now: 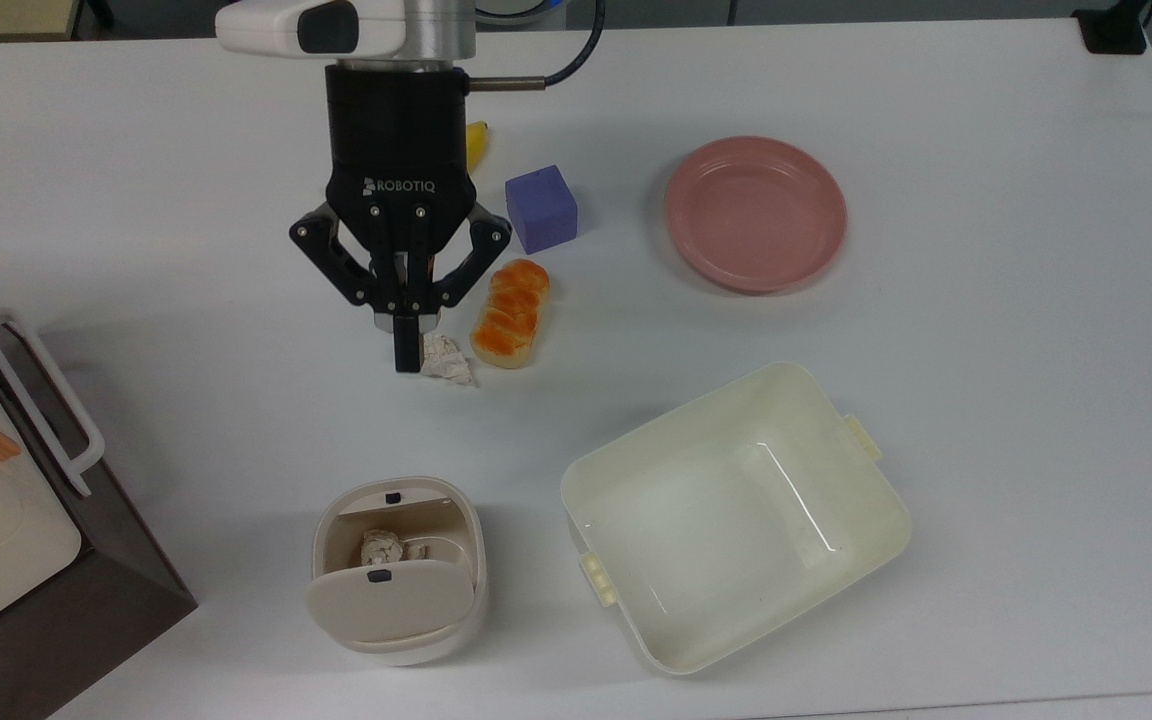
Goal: Close the trash can
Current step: 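Move the gripper over the small cream trash can's open lid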
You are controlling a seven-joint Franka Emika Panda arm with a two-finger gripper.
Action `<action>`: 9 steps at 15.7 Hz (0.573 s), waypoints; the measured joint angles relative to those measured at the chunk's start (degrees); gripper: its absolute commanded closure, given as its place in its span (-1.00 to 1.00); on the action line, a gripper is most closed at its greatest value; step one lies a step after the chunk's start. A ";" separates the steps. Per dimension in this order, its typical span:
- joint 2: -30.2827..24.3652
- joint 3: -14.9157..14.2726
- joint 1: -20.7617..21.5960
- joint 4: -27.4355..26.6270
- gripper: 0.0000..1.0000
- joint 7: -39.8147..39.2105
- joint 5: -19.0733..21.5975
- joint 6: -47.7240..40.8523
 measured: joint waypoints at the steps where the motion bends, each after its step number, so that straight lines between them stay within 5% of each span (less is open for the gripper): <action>1: 0.60 0.00 0.01 0.53 1.00 0.00 0.00 1.65; 9: 7.69 0.00 0.01 1.82 1.00 0.00 -0.01 19.90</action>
